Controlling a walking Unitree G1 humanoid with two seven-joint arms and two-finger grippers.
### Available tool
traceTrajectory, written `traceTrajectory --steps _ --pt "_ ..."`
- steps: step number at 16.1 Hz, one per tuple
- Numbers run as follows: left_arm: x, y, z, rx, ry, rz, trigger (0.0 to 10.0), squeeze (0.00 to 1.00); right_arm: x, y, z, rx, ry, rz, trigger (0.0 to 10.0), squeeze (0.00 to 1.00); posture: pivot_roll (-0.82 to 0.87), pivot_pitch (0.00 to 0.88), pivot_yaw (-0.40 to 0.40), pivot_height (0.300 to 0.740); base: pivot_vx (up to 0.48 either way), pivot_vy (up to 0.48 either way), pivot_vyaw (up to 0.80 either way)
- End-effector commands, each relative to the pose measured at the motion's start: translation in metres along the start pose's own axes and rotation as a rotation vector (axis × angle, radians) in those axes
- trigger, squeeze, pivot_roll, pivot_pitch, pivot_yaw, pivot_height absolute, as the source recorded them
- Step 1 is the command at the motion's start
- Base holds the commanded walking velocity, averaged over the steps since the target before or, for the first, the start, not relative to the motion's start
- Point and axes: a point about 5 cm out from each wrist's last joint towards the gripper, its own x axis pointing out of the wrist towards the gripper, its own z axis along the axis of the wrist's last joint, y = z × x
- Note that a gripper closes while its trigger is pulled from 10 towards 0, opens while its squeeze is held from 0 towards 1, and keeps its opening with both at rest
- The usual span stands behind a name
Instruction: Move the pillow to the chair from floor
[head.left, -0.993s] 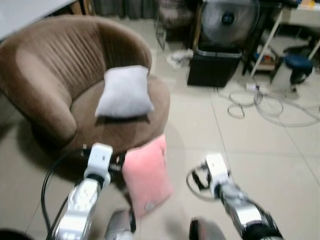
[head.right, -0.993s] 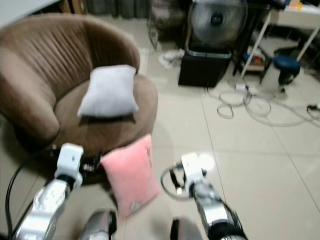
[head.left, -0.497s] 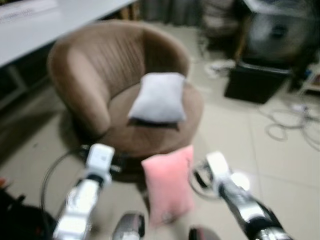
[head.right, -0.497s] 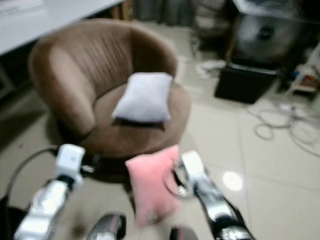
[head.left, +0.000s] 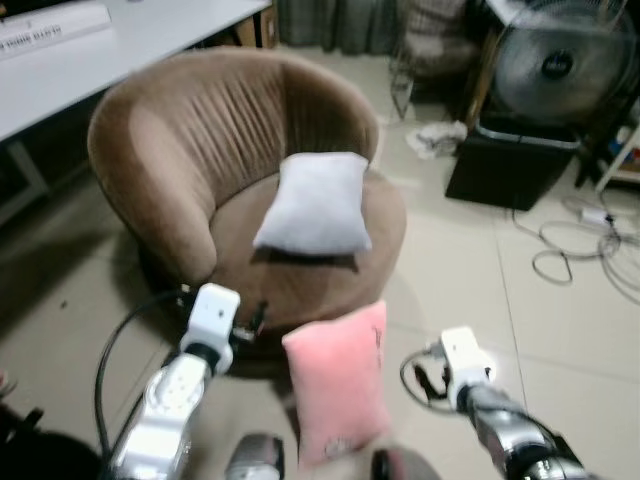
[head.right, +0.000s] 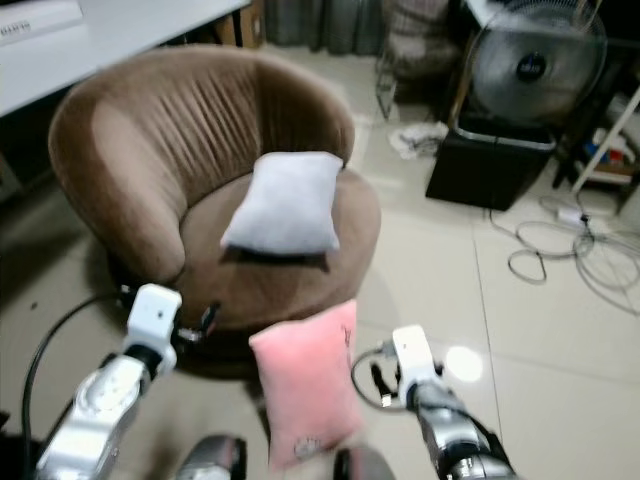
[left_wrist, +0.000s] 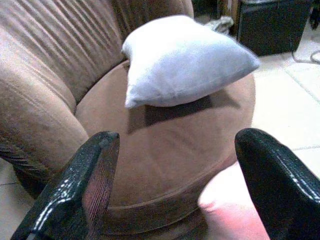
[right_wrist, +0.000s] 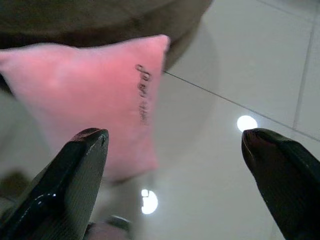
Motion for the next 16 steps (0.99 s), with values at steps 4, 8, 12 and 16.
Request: traceTrajectory --steps 4,8,12,16 --pt "0.0044 0.0007 0.0034 -0.004 -0.002 0.002 10.0 0.00 0.0011 0.0013 0.0044 -0.014 -0.022 0.006 10.0 0.00 0.07 0.000 -0.013 0.645 0.318 0.000 0.00" --pt "0.0054 -0.0010 0.0032 -0.007 -0.002 0.000 10.0 0.00 0.0009 -0.0016 0.0051 -0.018 -0.021 0.001 10.0 0.00 0.07 0.000 -0.017 0.645 0.320 0.000 0.00" --pt "0.0048 0.0002 0.0027 -0.006 -0.002 0.005 10.0 0.00 0.0017 -0.0013 0.0074 -0.019 -0.024 0.002 10.0 0.00 0.08 0.000 -0.018 0.645 0.320 0.000 0.00" --pt "0.0057 -0.0002 0.0032 -0.007 -0.004 0.003 10.0 0.00 0.0016 -0.0050 0.0087 -0.017 -0.021 -0.005 10.0 0.00 0.07 0.000 -0.017 0.645 0.319 0.000 0.00"
